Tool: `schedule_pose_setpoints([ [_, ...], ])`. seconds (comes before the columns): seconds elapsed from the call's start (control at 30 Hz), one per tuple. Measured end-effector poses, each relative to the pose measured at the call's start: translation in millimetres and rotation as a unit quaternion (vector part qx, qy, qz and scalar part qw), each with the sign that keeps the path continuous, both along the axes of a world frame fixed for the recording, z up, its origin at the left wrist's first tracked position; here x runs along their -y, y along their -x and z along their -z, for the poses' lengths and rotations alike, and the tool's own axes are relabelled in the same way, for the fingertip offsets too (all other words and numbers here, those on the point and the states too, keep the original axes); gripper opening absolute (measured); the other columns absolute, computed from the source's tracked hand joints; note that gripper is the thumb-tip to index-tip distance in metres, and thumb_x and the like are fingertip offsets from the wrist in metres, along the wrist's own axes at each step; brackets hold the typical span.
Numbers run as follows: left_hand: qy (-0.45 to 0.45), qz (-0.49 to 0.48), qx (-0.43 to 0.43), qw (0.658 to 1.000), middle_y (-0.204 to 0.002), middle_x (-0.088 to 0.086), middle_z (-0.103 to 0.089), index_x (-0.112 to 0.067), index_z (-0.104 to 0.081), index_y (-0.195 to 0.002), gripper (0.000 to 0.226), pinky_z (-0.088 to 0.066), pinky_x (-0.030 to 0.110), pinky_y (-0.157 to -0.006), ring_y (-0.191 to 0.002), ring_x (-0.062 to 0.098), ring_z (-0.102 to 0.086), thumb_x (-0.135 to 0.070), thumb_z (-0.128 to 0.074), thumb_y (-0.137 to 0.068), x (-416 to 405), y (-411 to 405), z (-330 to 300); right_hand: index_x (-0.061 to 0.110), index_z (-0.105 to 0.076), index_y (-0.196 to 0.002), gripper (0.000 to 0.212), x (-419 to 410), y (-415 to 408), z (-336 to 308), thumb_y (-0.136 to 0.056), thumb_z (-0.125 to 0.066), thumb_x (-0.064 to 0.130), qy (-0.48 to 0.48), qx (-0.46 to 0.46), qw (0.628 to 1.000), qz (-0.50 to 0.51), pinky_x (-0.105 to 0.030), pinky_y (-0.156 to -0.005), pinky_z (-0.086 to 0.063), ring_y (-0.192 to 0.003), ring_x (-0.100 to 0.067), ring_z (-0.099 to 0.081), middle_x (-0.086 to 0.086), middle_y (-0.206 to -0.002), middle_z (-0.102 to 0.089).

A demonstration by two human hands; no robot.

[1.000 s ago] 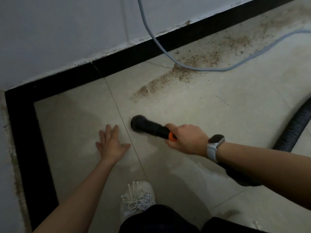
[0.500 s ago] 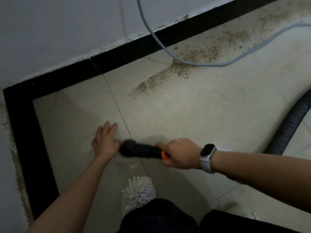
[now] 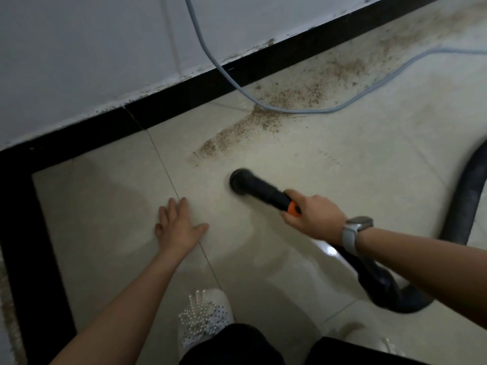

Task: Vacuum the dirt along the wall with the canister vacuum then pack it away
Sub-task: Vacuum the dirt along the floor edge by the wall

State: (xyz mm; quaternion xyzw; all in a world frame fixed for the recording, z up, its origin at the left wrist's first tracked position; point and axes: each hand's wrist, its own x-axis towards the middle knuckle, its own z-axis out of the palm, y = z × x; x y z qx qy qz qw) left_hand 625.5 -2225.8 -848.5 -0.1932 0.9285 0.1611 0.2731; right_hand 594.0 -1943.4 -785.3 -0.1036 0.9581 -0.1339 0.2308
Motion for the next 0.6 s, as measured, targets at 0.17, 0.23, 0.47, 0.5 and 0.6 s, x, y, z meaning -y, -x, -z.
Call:
schedule_pose_setpoints([
  [0.17,0.059,0.025,0.034,0.997,-0.159,0.004,0.004,-0.016,-0.004,-0.15,0.099,-0.018,0.047,-0.113,-0.145,0.029,0.001,-0.052,-0.064,-0.081,-7.5,11.2,-2.9,0.029,-0.042,-0.129,0.044,-12.7,4.3,2.2,-0.09,-0.048,0.05,-0.016,-0.008,1.0,0.016,-0.029,-0.059,-0.036,-0.08,-0.032,-0.062,-0.01,-0.092,-0.066],
  [0.23,0.074,0.031,0.041,0.996,-0.159,0.006,0.002,-0.012,-0.006,-0.15,0.1,-0.02,0.047,-0.112,-0.145,0.029,0.0,-0.049,-0.067,-0.08,-12.6,15.9,-6.4,0.026,-0.042,-0.129,0.044,-29.8,23.6,0.6,-0.091,-0.047,0.048,-0.033,-0.022,0.995,0.094,-0.03,-0.058,-0.037,-0.073,-0.032,-0.058,-0.01,-0.086,-0.062],
  [0.47,0.08,0.06,0.061,0.993,-0.158,0.008,0.009,-0.006,-0.002,-0.149,0.107,-0.022,0.046,-0.112,-0.145,0.027,0.006,-0.04,-0.073,-0.077,-19.4,30.7,-10.1,0.022,-0.038,-0.132,0.055,-37.4,14.9,2.8,-0.086,-0.06,0.042,0.03,-0.026,0.985,0.167,-0.031,-0.066,-0.04,-0.091,-0.033,-0.061,-0.009,-0.109,-0.062],
  [0.5,0.079,0.063,0.063,0.993,-0.158,0.008,0.009,-0.007,-0.001,-0.149,0.108,-0.023,0.047,-0.112,-0.145,0.027,0.007,-0.039,-0.074,-0.076,-18.4,31.9,-9.9,0.023,-0.036,-0.134,0.058,-35.4,5.6,4.3,-0.085,-0.061,0.041,0.047,-0.029,0.986,0.158,-0.032,-0.068,-0.041,-0.096,-0.033,-0.061,-0.008,-0.116,-0.061],
  [0.6,0.07,0.064,0.072,0.993,-0.157,0.009,0.013,-0.007,0.003,-0.148,0.113,-0.023,0.047,-0.112,-0.146,0.025,0.008,-0.038,-0.076,-0.074,-16.4,34.1,-9.4,0.026,-0.034,-0.134,0.06,-33.7,-19.0,7.1,-0.084,-0.062,0.045,0.077,-0.018,0.981,0.175,-0.033,-0.07,-0.045,-0.095,-0.032,-0.062,-0.005,-0.115,-0.062],
])
